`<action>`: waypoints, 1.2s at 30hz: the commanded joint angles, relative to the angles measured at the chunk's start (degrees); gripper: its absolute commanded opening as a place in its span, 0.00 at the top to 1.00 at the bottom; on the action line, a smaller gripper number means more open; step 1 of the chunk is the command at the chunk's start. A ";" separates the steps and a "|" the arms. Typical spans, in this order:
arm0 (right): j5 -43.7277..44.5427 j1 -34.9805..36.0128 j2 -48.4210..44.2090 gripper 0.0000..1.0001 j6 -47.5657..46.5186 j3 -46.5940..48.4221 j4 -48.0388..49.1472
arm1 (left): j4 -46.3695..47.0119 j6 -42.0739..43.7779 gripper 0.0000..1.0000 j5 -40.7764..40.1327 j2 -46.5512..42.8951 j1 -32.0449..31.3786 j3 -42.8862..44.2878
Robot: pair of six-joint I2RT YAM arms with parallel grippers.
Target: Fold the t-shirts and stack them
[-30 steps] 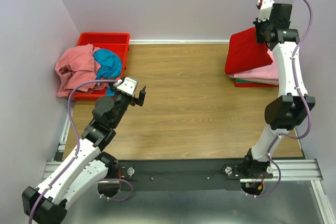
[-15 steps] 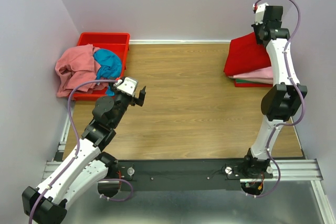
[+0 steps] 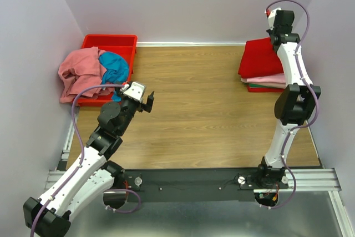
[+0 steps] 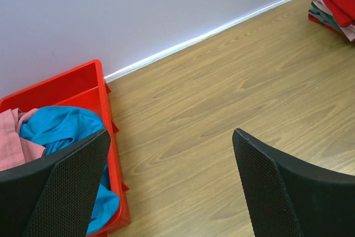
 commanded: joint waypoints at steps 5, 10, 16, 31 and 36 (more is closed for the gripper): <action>8.17 -0.43 1.47 1.00 -4.78 -2.76 7.28 | 1.53 -0.13 0.02 1.49 -0.33 0.25 -0.78; 12.30 -0.78 3.32 0.67 -6.98 -3.99 10.61 | 1.53 -0.13 0.02 1.49 -0.42 0.25 -0.78; 18.54 -0.87 4.82 0.10 -8.04 -4.08 15.19 | 1.53 -0.13 0.02 1.57 -0.33 0.25 -0.78; -26.49 0.19 -14.59 0.00 5.31 -14.33 -0.36 | 1.26 -1.01 0.02 0.79 -0.95 0.25 -0.43; -45.07 0.19 -26.18 0.00 11.37 -24.70 -0.19 | 0.74 -4.52 0.02 -1.76 -1.65 0.42 0.27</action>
